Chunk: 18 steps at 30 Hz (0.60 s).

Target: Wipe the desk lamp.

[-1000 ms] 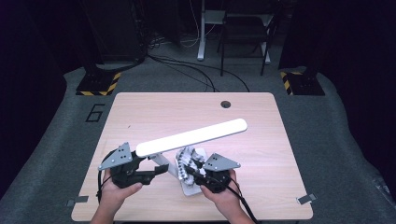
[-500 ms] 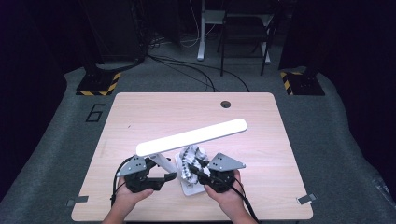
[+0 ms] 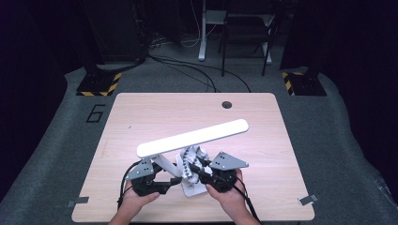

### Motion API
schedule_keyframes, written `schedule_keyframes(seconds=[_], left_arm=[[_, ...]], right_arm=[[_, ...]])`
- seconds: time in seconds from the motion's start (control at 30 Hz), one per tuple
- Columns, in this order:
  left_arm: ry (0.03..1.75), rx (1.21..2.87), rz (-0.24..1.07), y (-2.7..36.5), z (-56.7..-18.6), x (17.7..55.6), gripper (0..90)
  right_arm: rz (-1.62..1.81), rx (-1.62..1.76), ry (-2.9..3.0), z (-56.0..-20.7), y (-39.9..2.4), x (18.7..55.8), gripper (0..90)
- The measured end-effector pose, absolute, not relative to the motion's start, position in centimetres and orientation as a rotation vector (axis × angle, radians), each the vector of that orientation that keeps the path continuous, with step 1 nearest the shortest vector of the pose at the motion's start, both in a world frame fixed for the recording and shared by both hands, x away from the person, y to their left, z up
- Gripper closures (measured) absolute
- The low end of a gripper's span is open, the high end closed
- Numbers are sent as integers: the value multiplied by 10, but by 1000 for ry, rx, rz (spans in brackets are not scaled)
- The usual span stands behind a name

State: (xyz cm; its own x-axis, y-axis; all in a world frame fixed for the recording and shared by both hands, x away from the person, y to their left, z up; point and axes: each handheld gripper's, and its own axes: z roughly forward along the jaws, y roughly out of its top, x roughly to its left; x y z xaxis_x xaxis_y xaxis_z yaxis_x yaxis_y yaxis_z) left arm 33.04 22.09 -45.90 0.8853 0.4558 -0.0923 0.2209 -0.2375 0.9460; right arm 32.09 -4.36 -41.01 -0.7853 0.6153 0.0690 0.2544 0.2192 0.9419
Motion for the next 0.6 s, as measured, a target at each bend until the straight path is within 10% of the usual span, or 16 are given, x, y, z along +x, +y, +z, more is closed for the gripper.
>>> schedule_keyframes(seconds=[0.6], left_arm=[[518,1809,278,218,-462,329,522]], right_arm=[[1627,714,2168,-390,-27,320,689]])
